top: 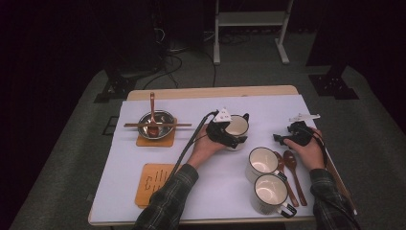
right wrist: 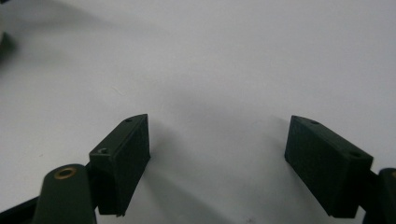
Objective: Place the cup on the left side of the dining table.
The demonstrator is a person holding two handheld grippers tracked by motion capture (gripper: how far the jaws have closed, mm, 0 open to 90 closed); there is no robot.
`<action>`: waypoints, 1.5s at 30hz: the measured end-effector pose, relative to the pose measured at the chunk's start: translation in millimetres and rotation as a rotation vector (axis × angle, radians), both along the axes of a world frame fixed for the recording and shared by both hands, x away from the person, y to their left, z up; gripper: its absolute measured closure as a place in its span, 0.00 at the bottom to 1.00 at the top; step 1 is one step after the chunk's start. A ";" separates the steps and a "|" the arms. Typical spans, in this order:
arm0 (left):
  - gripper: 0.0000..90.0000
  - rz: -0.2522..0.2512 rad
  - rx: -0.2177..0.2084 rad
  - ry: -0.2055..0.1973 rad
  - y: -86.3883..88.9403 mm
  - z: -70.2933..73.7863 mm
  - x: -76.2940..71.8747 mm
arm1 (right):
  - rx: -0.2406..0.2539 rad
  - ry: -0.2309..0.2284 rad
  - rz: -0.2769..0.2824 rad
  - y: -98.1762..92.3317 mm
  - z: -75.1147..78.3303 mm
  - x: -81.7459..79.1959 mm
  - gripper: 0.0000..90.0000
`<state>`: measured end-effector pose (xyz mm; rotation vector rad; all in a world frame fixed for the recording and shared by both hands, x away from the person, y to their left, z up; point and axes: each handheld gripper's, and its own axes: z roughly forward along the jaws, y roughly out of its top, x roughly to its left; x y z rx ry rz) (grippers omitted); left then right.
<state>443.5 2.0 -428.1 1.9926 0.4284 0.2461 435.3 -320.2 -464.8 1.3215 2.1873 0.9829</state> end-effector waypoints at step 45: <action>0.03 0.012 0.011 -0.019 148.0 19.4 -38.8 | -0.002 0.000 -0.001 0.3 0.0 0.0 0.23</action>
